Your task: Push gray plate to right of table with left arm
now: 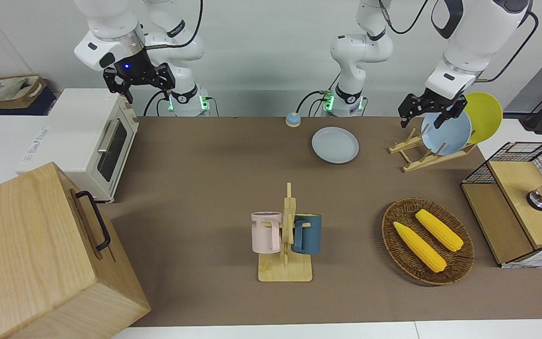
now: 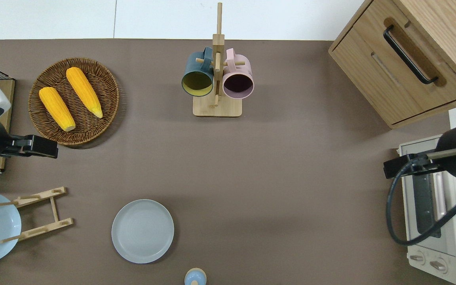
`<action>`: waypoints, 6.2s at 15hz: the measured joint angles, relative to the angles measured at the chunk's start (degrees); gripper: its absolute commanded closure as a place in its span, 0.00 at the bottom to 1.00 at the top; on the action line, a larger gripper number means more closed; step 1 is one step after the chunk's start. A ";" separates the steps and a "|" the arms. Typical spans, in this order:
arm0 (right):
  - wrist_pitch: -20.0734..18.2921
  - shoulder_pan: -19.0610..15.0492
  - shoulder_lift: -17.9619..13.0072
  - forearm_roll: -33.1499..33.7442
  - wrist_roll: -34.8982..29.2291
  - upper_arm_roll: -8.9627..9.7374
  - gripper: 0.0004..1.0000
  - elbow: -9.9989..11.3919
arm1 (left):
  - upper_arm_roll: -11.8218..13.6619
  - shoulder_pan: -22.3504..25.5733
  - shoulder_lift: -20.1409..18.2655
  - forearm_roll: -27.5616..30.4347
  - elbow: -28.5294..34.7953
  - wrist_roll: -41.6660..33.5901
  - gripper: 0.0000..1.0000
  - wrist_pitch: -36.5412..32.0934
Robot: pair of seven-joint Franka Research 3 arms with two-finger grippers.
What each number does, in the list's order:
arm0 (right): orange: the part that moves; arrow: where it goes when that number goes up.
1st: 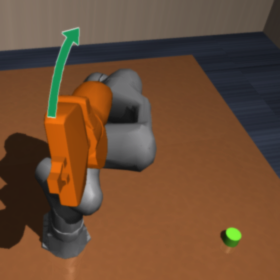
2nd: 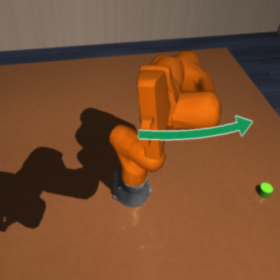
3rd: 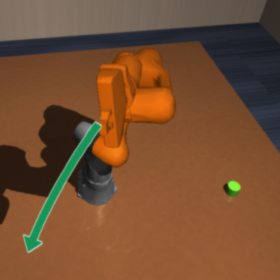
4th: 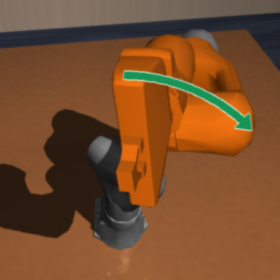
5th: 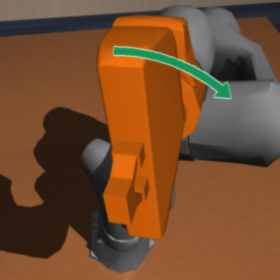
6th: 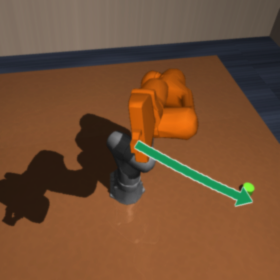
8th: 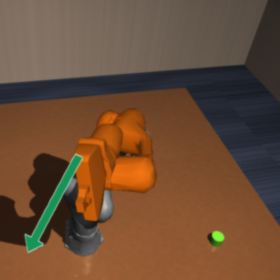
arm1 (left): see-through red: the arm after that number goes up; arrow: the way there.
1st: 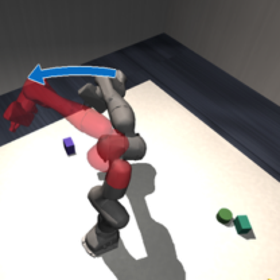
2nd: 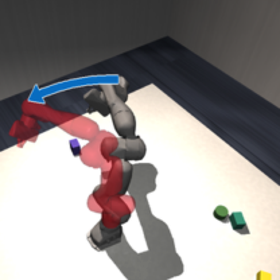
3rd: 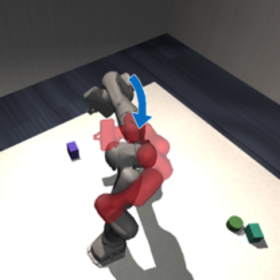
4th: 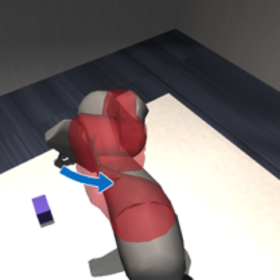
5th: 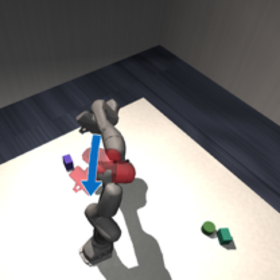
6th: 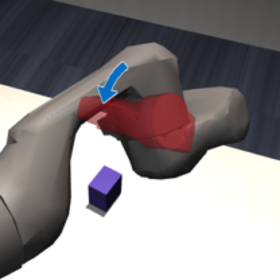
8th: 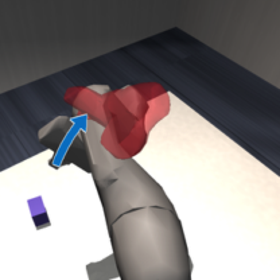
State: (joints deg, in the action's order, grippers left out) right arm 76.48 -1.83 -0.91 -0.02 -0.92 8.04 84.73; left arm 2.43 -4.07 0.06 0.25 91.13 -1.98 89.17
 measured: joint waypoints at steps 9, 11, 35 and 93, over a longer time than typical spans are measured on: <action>0.00 0.00 0.00 0.00 0.00 0.00 0.02 0.00 | 0.04 0.00 0.08 0.00 0.00 -0.04 0.00 0.00; 0.00 0.00 0.00 0.00 0.00 0.00 0.02 0.00 | 0.04 0.00 0.10 0.00 0.00 -0.03 0.00 0.00; 0.00 0.00 0.00 0.00 0.00 0.00 0.02 0.00 | -0.58 -0.18 -19.47 1.21 32.36 -0.03 0.00 11.77; 0.00 0.00 0.00 0.00 0.00 0.00 0.02 0.00 | -2.36 -3.48 -11.31 1.67 61.13 3.33 1.00 48.67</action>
State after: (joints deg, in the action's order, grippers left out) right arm 76.48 -1.83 -0.91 -0.02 -0.92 8.04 84.73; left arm 0.06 -7.54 -11.25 1.92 152.26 1.35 137.84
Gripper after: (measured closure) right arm 0.013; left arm 0.943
